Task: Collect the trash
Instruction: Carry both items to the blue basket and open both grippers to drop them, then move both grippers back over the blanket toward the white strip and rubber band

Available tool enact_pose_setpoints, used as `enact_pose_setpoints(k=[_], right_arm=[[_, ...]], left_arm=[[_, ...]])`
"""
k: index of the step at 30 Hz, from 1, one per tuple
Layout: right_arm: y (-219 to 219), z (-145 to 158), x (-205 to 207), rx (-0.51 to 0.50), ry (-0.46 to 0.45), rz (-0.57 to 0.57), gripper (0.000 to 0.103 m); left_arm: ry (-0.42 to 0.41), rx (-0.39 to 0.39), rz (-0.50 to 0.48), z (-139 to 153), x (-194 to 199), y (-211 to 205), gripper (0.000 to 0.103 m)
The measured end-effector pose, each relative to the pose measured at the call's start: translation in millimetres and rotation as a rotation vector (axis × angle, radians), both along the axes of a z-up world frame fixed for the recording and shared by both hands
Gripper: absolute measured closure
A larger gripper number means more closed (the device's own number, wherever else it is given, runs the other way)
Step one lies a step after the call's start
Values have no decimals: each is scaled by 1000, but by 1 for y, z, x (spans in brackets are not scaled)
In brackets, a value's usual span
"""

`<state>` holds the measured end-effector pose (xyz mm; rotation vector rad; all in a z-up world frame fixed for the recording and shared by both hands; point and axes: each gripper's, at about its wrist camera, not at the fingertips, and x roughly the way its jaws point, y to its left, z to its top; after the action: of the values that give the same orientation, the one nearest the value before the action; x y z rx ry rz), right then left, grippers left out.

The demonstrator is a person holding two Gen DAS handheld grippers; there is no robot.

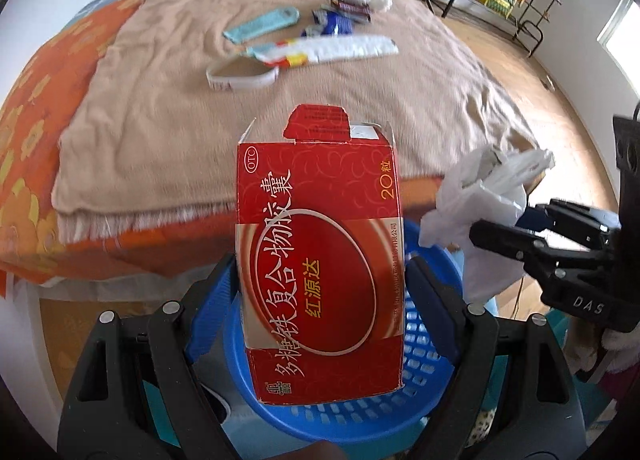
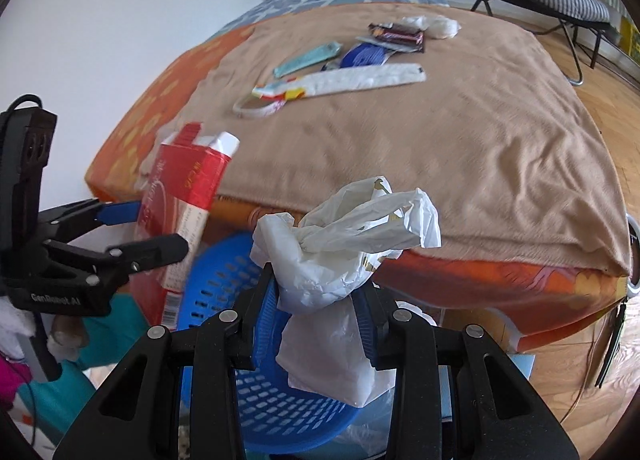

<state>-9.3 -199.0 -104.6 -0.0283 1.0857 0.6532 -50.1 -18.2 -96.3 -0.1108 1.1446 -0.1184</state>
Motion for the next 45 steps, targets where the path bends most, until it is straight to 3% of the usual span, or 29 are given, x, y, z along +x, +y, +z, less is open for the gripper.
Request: enact_pose_setpoints(k=[8, 13, 21, 36, 45], right_arm=[[6, -22, -10, -34, 63, 31, 67], [6, -26, -12, -24, 86, 31, 49], [6, -26, -12, -29, 83, 25, 48], [4, -19, -3, -7, 60, -8, 48], [5, -4, 26, 43, 42, -58, 48]], left_arm=[[64, 10, -60, -23, -12, -9, 16], [79, 7, -63, -29, -17, -8, 16], [86, 9, -48, -31, -19, -2, 16], [4, 29, -14, -7, -3, 8, 16], [-43, 39, 53, 26, 37, 32, 16]])
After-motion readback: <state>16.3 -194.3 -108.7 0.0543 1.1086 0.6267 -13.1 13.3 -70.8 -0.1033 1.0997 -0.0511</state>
